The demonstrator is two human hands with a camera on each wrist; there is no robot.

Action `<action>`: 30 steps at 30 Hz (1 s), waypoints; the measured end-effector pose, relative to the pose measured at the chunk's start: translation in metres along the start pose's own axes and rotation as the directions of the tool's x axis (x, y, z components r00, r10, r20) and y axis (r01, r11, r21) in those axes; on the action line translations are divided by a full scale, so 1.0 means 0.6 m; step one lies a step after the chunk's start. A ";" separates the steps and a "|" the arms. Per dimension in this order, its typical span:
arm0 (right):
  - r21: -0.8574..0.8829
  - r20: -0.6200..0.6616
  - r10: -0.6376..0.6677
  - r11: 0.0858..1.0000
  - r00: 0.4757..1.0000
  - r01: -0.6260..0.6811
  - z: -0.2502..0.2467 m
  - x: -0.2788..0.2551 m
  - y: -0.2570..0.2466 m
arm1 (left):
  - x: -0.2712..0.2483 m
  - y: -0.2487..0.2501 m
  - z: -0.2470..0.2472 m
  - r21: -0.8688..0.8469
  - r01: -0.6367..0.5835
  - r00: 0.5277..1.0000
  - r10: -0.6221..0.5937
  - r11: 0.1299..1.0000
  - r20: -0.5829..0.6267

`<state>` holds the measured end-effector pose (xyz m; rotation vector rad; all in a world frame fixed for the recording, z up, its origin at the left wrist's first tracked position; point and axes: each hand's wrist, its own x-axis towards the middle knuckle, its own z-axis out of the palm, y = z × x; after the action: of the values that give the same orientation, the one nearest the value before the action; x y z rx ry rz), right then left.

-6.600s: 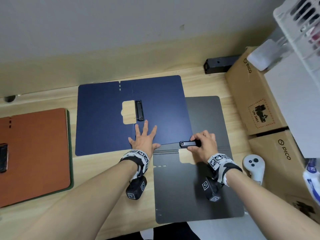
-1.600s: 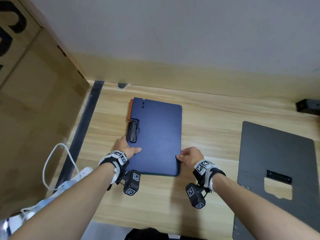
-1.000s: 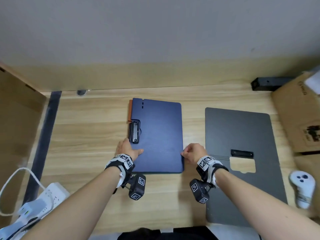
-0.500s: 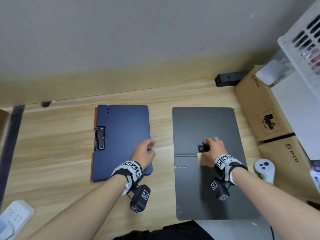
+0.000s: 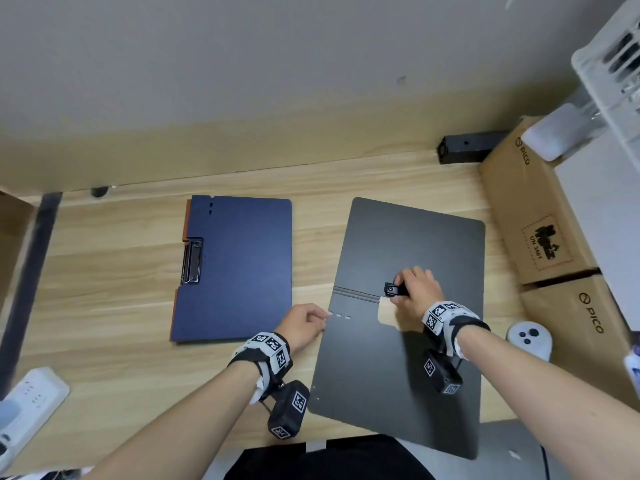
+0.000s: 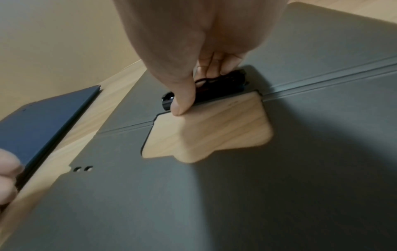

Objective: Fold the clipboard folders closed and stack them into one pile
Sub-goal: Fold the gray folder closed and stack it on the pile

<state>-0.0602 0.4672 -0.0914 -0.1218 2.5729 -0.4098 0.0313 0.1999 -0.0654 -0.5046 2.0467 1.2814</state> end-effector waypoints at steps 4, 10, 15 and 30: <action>0.139 0.023 0.020 0.990 1.000 -0.023 -0.002 0.002 -0.003 | 0.004 0.018 -0.019 0.029 0.056 0.998 -0.055 0.998 -0.016; 0.198 0.066 0.043 0.979 0.997 -0.055 -0.008 0.007 0.003 | -0.007 0.000 0.011 0.366 0.272 0.939 -0.329 0.890 0.101; 0.185 0.008 0.062 0.981 0.998 -0.062 0.005 0.005 -0.002 | -0.008 0.002 0.026 0.312 0.326 0.930 -0.361 0.893 0.062; 0.305 0.019 0.309 0.904 0.951 -0.300 -0.012 0.009 -0.062 | -0.048 0.081 -0.137 -0.242 0.105 0.975 -0.148 0.964 -0.165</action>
<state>-0.0684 0.4327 -0.0763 0.3970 2.4638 -0.6835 -0.0060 0.1473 0.0105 -0.8761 1.9820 1.4499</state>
